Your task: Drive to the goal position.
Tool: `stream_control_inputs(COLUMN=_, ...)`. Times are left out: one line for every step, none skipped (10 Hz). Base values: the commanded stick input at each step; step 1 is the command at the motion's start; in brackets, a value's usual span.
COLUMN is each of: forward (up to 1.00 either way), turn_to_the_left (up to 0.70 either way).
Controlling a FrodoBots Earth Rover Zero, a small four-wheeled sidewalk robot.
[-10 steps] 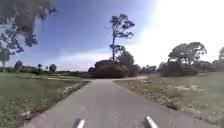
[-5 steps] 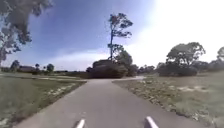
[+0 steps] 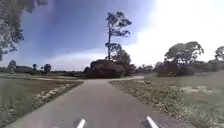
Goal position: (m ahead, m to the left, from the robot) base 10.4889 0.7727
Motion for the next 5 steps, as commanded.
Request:
stream_control_inputs(forward=0.70, turn_to_the_left=0.07)
stream_control_inputs(forward=0.70, turn_to_the_left=0.23)
stream_control_inputs(forward=0.70, turn_to_the_left=0.35)
stream_control_inputs(forward=0.70, turn_to_the_left=0.35)
stream_control_inputs(forward=0.70, turn_to_the_left=0.35)
